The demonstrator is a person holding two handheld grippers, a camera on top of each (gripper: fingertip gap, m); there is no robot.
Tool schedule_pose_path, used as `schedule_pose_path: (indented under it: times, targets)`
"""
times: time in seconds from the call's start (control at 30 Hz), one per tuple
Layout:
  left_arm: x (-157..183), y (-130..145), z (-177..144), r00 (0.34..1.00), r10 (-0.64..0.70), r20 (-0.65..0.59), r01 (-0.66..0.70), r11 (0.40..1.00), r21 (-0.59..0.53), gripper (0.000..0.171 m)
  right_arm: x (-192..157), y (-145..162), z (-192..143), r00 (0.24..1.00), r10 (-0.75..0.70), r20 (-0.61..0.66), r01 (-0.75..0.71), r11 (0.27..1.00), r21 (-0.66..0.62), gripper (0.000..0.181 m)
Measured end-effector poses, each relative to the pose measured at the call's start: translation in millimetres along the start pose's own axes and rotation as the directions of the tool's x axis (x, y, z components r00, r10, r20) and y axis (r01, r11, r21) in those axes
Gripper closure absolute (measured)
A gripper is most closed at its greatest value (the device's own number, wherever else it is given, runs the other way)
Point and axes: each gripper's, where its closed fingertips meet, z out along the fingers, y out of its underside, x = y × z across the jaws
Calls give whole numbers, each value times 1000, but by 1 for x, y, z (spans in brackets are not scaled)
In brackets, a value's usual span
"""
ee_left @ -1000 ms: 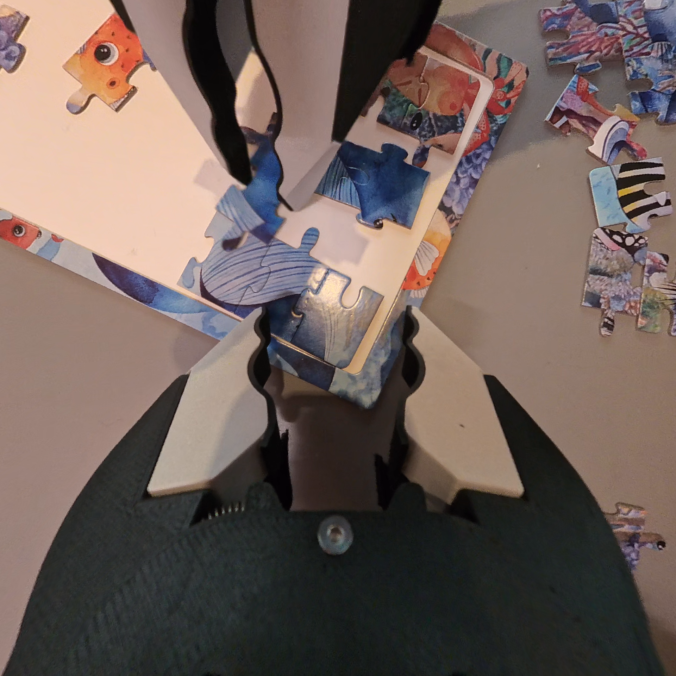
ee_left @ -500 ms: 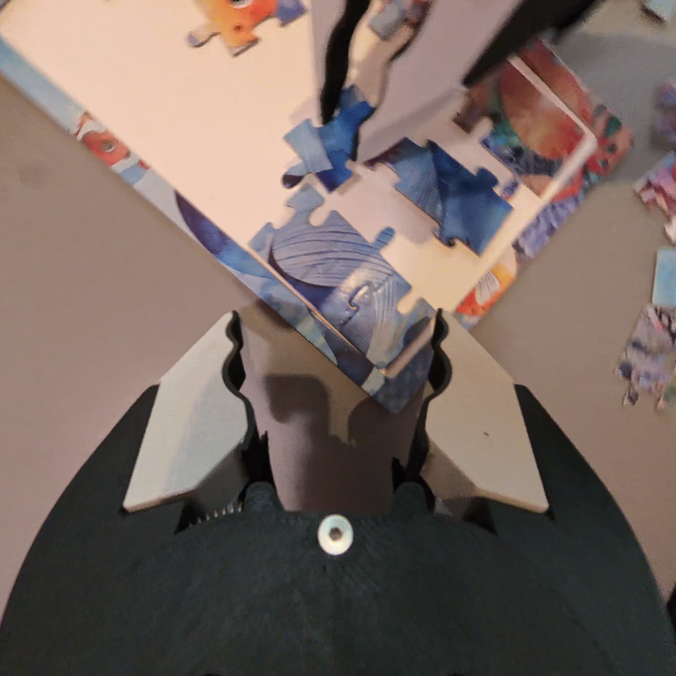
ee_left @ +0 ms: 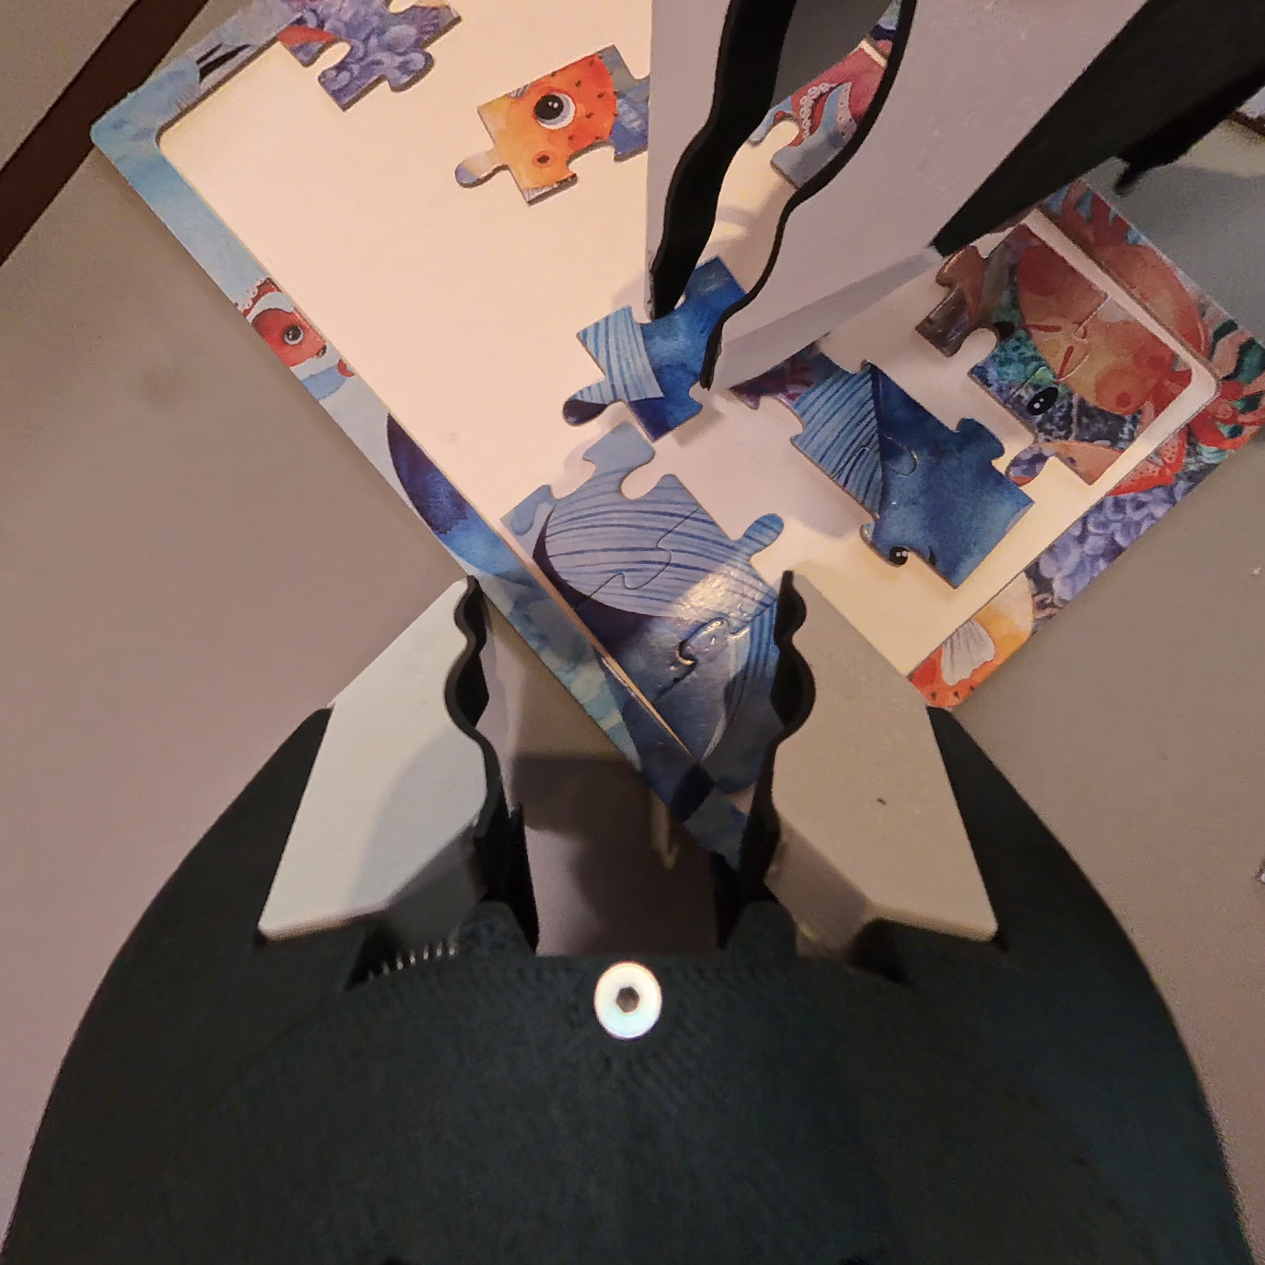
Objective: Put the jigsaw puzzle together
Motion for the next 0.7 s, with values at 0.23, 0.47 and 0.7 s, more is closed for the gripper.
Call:
schedule_pose_path:
  times: [0.23, 0.47, 0.7]
  targets:
    - [3, 5, -5, 997, 51, -51, -52, 999, -16, 93, -1, -5, 8, 1000, -8, -5, 8, 1000, 16, 164]
    - [22, 21, -26, 967, 66, -245, -91, 991, -94, 65, 10, -15, 18, 995, -3, -104, 6, 1000, 30, 165]
    - [20, 55, -37, 940, 259, -221, -303, 933, -195, 55, 2, -18, 19, 989, -68, -128, 67, 998, -17, 165]
